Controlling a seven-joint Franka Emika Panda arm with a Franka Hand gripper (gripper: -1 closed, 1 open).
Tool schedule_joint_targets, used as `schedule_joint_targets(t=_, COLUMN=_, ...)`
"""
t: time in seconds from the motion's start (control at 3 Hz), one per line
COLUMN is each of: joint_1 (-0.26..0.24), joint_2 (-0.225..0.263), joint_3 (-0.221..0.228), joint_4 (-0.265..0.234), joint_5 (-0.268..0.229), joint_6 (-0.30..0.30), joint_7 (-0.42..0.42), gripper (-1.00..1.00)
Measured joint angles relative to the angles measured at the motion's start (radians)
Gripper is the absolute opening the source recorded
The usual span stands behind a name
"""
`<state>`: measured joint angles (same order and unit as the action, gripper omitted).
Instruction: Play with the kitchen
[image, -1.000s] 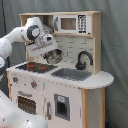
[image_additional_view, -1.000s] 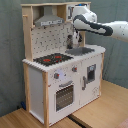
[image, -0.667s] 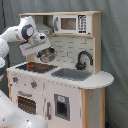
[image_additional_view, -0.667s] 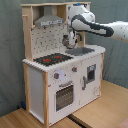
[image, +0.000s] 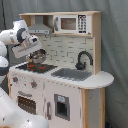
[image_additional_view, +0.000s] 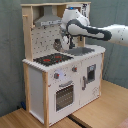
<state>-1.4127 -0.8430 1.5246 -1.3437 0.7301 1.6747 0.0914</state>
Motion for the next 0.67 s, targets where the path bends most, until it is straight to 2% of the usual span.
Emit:
schedule_joint_targets(t=0.33, joint_1=-0.058, joint_2=0.0, joint_3=0.08, joint_4=0.077, joint_5=0.007, joint_6=0.015, joint_7=0.001, gripper=-1.0)
schedule_joint_targets(t=0.67, joint_1=-0.111, joint_2=0.0, joint_3=0.136, joint_4=0.149, joint_5=0.007, joint_6=0.016, joint_7=0.002, gripper=-1.0)
